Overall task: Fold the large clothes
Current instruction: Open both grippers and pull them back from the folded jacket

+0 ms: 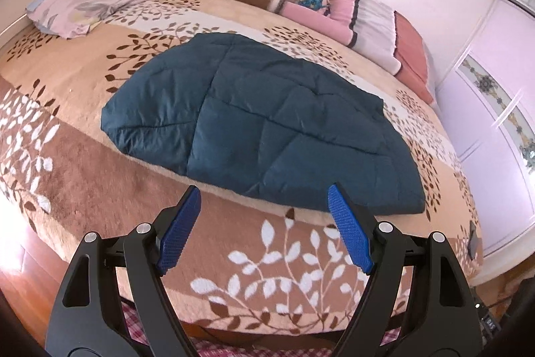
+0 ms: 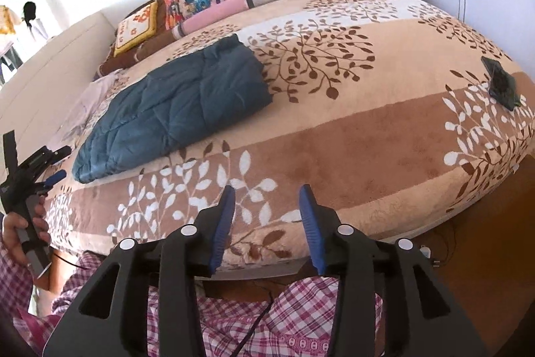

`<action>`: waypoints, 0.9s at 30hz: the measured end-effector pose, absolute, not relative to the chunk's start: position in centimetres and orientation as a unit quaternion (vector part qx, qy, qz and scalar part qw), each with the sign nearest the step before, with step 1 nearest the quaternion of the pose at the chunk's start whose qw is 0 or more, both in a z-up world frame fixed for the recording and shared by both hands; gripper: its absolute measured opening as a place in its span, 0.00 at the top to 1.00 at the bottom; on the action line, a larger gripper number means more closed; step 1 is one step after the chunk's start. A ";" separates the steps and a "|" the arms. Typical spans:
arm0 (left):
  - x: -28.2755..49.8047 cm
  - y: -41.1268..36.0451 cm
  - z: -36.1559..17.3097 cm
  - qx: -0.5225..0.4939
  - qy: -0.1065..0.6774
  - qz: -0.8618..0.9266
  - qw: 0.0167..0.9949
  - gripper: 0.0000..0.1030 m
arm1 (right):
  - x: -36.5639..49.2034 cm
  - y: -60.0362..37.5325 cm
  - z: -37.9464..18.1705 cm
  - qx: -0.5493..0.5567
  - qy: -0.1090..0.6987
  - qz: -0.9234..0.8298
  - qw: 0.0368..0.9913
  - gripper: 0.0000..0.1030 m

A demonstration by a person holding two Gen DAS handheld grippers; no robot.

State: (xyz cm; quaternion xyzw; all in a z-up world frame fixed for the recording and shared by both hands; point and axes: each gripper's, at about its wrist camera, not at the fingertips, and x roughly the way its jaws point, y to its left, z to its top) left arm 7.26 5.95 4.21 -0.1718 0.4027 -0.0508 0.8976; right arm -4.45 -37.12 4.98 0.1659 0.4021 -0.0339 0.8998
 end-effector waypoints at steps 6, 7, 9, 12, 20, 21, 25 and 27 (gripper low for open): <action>7.4 7.6 3.5 -0.178 0.405 -0.043 0.896 0.25 | -4.2 -36.3 4.8 0.167 0.403 -0.034 0.899 0.47; 7.6 8.1 3.2 -0.183 0.406 -0.040 0.895 0.24 | -3.8 -36.2 4.7 0.170 0.406 -0.031 0.898 0.44; 8.0 9.3 2.7 -0.195 0.410 -0.032 0.891 0.22 | -2.5 -36.0 4.2 0.180 0.415 -0.027 0.891 0.40; 8.7 11.6 1.8 -0.211 0.413 -0.016 0.886 0.18 | 0.1 -36.0 3.5 0.201 0.427 -0.019 0.882 0.33; 11.4 16.3 -0.9 -0.294 0.423 0.003 0.857 0.13 | 8.8 -37.1 -0.2 0.296 0.455 -0.020 0.840 0.30; 11.9 16.6 -1.3 -0.300 0.425 0.003 0.854 0.13 | 9.8 -37.2 -0.6 0.306 0.456 -0.022 0.835 0.28; 14.2 17.2 -3.1 -0.315 0.437 0.009 0.843 0.13 | 13.5 -37.6 -2.4 0.331 0.470 -0.035 0.817 0.27; 14.9 17.6 -3.8 -0.331 0.439 0.010 0.835 0.13 | 15.3 -37.8 -3.6 0.354 0.477 -0.038 0.804 0.26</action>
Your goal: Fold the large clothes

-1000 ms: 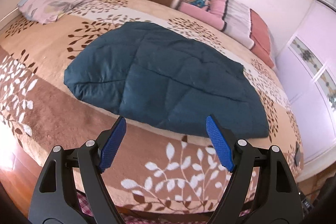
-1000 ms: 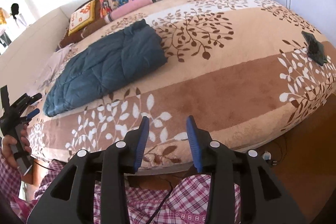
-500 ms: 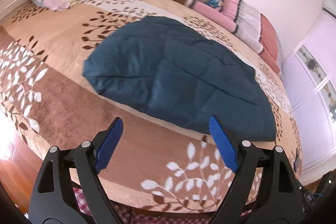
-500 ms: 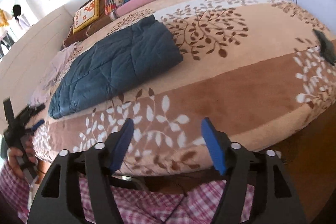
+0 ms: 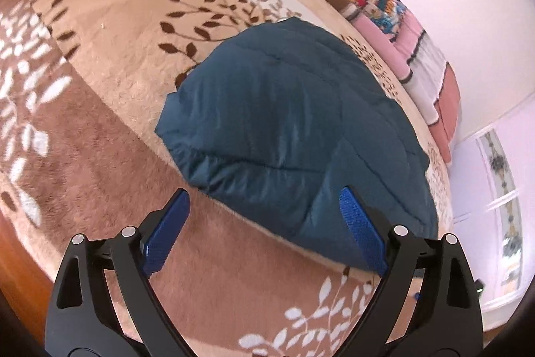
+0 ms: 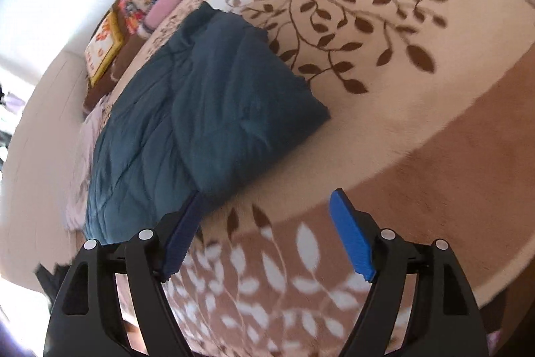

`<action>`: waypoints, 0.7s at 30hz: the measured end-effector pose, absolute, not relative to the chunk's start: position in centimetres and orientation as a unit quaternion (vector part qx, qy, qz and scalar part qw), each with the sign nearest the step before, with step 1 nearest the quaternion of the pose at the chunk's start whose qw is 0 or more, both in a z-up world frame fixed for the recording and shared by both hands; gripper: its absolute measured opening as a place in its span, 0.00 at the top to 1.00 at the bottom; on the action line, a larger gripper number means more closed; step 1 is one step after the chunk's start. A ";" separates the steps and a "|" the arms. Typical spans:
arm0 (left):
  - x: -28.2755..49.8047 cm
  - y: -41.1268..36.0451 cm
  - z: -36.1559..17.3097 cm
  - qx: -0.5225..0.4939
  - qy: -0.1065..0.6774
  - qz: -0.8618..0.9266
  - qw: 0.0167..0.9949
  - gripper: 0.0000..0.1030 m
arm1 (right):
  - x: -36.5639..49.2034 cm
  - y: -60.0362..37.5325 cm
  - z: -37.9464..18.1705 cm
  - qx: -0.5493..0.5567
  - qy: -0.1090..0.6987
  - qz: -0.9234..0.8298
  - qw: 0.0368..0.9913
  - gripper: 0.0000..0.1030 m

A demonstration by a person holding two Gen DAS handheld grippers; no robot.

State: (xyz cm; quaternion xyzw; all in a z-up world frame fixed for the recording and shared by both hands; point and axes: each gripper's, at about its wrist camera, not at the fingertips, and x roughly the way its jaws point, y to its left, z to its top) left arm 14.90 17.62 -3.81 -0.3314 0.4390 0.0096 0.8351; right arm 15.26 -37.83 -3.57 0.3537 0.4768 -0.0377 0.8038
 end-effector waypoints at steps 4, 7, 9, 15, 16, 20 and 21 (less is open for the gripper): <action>16.5 18.9 -6.0 -0.391 0.445 0.014 0.806 0.13 | 17.7 -37.8 -5.0 0.383 0.485 -0.042 0.786 0.26; 17.6 19.2 -7.4 -0.427 0.445 0.015 0.787 0.13 | 18.9 -37.7 -5.8 0.392 0.488 -0.049 0.778 0.26; 18.3 19.5 -8.4 -0.453 0.445 0.014 0.773 0.13 | 19.4 -37.8 -5.8 0.394 0.480 -0.050 0.782 0.27; 18.8 19.3 -7.9 -0.496 0.400 0.002 0.771 0.59 | 19.8 -38.4 -5.7 0.423 0.457 -0.039 0.782 0.73; 18.6 19.3 -7.5 -0.495 0.395 -0.005 0.774 0.72 | 19.6 -38.3 -5.4 0.420 0.455 -0.034 0.785 0.77; 16.8 19.3 -5.6 -0.475 0.387 -0.025 0.790 0.83 | 17.3 -38.1 -3.5 0.407 0.450 -0.010 0.795 0.81; 15.8 19.4 -5.2 -0.473 0.388 -0.031 0.791 0.83 | 16.3 -38.0 -3.1 0.408 0.452 -0.004 0.793 0.81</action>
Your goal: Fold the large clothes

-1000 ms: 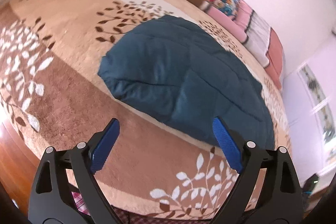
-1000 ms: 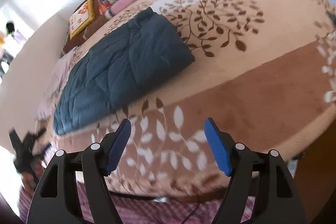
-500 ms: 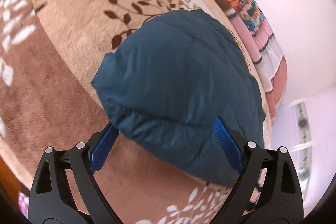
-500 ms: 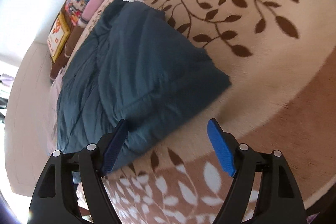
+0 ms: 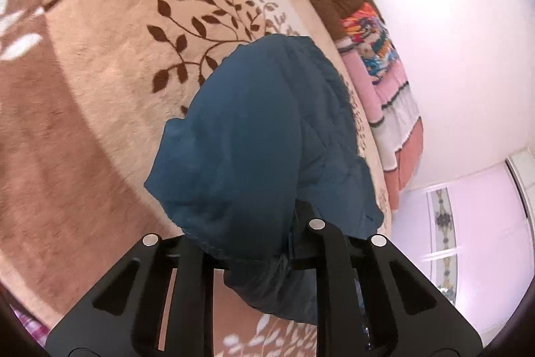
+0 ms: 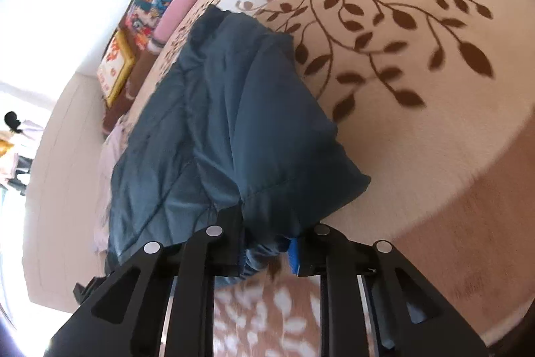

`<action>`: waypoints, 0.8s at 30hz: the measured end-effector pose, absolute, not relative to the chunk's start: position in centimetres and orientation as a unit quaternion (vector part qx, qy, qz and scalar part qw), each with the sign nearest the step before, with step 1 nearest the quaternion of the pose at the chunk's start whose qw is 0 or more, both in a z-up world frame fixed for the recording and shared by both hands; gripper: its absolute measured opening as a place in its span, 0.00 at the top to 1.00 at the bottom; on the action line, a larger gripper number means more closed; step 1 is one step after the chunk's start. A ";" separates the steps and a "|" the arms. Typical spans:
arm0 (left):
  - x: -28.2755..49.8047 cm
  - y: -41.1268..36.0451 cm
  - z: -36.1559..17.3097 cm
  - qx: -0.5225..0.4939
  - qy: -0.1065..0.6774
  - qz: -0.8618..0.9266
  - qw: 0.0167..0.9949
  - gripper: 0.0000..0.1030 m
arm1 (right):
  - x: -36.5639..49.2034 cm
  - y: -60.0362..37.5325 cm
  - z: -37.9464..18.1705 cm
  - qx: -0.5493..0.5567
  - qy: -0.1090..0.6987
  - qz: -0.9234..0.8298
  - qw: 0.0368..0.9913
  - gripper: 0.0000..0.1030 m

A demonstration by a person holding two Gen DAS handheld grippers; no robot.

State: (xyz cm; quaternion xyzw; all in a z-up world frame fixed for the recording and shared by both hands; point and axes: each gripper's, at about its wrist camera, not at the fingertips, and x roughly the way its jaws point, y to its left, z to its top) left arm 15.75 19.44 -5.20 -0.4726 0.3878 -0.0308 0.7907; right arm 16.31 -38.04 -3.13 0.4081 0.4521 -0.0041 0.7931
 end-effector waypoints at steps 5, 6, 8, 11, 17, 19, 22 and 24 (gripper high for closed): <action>12.0 20.6 -6.0 -0.462 0.406 -0.044 0.787 0.83 | 12.8 -37.3 -3.0 0.370 0.489 -0.006 0.790 0.73; 11.7 21.0 -6.4 -0.462 0.408 -0.045 0.787 0.82 | 12.4 -37.4 -3.2 0.372 0.500 -0.015 0.782 0.64; 11.7 21.3 -6.9 -0.468 0.409 -0.045 0.782 0.78 | 11.5 -37.9 -3.2 0.381 0.510 -0.040 0.770 0.51; 12.3 21.2 -6.9 -0.468 0.413 -0.036 0.781 0.66 | 9.2 -38.7 -0.9 0.357 0.489 -0.087 0.791 0.46; 13.2 20.1 -6.9 -0.439 0.412 -0.045 0.797 0.31 | 10.5 -32.5 5.8 0.238 0.460 0.027 0.855 0.85; 13.6 20.0 -6.9 -0.434 0.410 -0.042 0.801 0.28 | 13.5 -28.1 6.4 0.214 0.468 0.100 0.851 0.98; 14.0 20.1 -7.3 -0.442 0.410 -0.034 0.797 0.27 | 17.4 -22.6 6.1 0.174 0.478 0.164 0.845 0.99; 14.2 20.3 -7.5 -0.448 0.408 -0.030 0.795 0.27 | 20.8 -17.9 4.9 0.134 0.488 0.193 0.841 0.99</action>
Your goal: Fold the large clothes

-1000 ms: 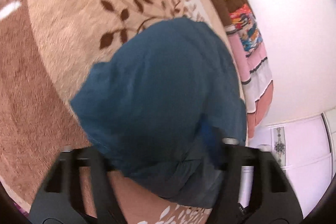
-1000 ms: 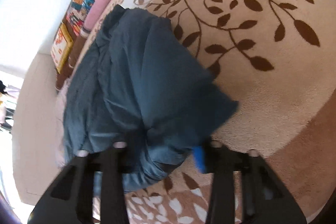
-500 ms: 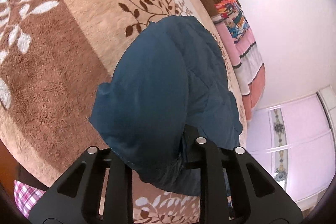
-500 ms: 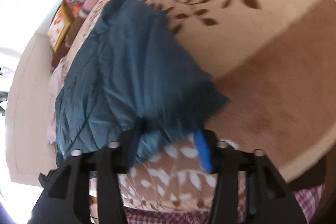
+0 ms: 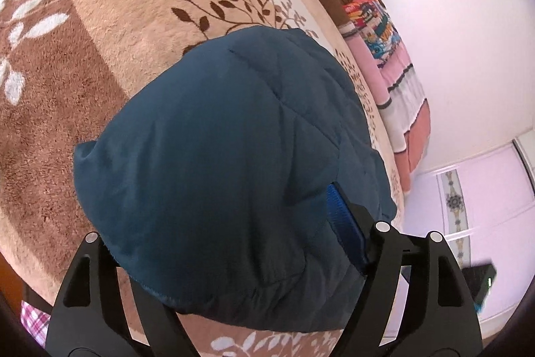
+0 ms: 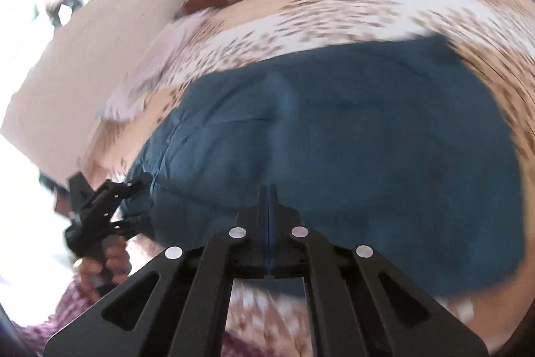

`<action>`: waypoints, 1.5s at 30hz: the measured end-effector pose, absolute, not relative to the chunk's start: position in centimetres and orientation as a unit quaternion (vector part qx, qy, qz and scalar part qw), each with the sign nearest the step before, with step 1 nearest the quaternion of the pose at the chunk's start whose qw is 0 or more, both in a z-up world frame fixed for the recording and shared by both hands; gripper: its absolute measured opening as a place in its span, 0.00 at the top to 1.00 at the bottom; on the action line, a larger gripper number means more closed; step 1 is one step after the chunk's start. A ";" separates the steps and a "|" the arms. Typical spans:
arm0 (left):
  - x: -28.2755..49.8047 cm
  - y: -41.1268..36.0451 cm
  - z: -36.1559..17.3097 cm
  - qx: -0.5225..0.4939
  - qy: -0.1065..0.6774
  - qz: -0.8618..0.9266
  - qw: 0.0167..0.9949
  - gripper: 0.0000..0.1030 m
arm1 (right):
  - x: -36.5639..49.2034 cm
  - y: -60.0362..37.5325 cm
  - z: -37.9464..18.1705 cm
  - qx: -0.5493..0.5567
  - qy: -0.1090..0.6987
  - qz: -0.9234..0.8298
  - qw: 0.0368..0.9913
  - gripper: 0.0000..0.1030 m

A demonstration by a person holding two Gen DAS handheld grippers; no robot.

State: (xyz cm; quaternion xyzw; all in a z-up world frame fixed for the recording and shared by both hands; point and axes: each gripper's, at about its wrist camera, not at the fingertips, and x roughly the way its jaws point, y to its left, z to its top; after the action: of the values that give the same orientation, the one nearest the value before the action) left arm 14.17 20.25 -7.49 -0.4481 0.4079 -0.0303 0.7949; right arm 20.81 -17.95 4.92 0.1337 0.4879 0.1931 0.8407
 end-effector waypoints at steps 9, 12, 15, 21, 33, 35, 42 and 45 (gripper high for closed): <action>14.5 19.1 -6.8 -0.425 0.381 -0.030 0.821 0.26 | 28.2 -13.9 -4.0 0.080 0.571 0.172 0.799 1.00; 14.3 18.8 -6.5 -0.408 0.372 -0.022 0.834 0.56 | 28.0 -14.7 -3.0 0.101 0.580 0.172 0.790 1.00; 14.0 18.7 -6.1 -0.381 0.365 -0.031 0.849 0.67 | 27.3 -15.9 1.3 0.127 0.530 0.195 0.815 0.98; 13.6 18.4 -5.1 -0.358 0.359 -0.039 0.861 0.72 | 33.3 -15.5 3.3 0.122 0.509 0.155 0.838 0.98; 14.0 18.0 -4.2 -0.333 0.362 -0.044 0.869 0.74 | 33.5 -15.9 0.5 0.134 0.533 0.135 0.825 0.98; 13.9 17.9 -3.9 -0.327 0.362 -0.044 0.872 0.74 | 28.8 -16.7 2.8 0.133 0.521 0.165 0.827 0.98; 13.7 17.3 -2.6 -0.318 0.356 -0.041 0.878 0.76 | 18.0 -16.1 0.0 0.131 0.583 0.186 0.780 0.98; 13.2 16.3 -1.9 -0.304 0.357 -0.045 0.882 0.77 | 19.0 -14.7 -3.6 0.117 0.603 0.172 0.770 0.98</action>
State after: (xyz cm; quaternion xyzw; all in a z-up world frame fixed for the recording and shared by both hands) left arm 13.21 16.35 -1.86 -0.3040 0.3567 -0.0452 0.8822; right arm 19.04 -14.74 -3.59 0.1165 0.6034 0.1725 0.7698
